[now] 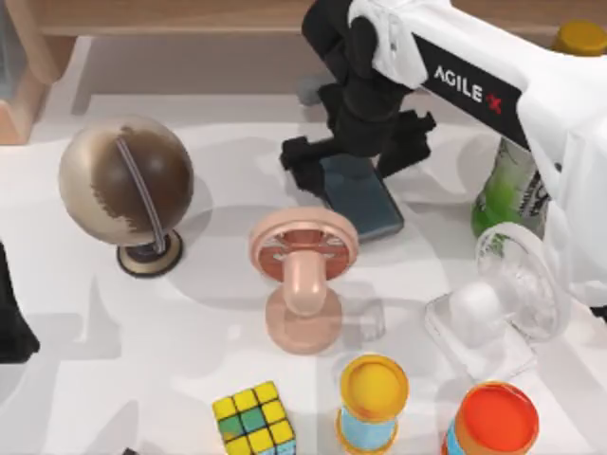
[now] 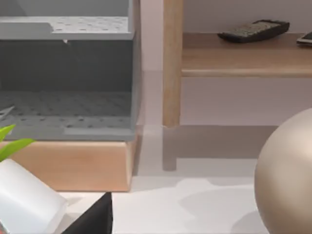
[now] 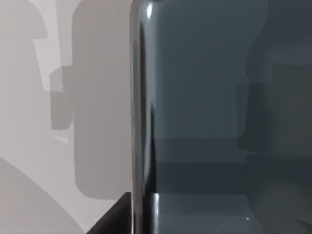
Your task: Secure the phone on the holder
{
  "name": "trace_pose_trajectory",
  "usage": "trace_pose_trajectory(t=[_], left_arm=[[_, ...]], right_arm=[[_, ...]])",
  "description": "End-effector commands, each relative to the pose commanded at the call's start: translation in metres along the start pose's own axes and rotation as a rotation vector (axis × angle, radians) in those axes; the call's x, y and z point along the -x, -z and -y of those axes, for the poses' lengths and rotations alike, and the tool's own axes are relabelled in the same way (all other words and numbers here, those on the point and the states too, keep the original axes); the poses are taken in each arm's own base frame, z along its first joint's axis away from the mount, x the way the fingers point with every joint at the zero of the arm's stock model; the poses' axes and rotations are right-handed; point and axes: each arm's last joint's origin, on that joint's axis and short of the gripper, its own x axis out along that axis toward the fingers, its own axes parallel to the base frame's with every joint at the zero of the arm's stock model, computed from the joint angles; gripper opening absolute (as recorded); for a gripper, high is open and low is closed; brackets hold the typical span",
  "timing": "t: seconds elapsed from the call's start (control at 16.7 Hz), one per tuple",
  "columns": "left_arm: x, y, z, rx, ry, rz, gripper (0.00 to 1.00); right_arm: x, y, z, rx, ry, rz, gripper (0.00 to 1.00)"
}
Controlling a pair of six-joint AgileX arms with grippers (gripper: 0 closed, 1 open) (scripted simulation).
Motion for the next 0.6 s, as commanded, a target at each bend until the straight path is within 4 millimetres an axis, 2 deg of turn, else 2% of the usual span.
trace_pose_trajectory(t=[0.12, 0.3, 0.48, 0.6], left_arm=[[0.000, 0.000, 0.000, 0.000, 0.000, 0.000, 1.00], [0.000, 0.000, 0.000, 0.000, 0.000, 0.000, 1.00], [0.000, 0.000, 0.000, 0.000, 0.000, 0.000, 1.00], [0.000, 0.000, 0.000, 0.000, 0.000, 0.000, 1.00]], right_arm=[[0.006, -0.001, -0.003, 0.009, -0.004, 0.008, 0.00], [0.018, -0.007, 0.010, 0.007, 0.003, 0.036, 0.00], [0.009, -0.008, 0.032, 0.007, 0.030, -0.004, 0.00], [0.006, -0.007, 0.037, 0.006, 0.036, -0.017, 0.00]])
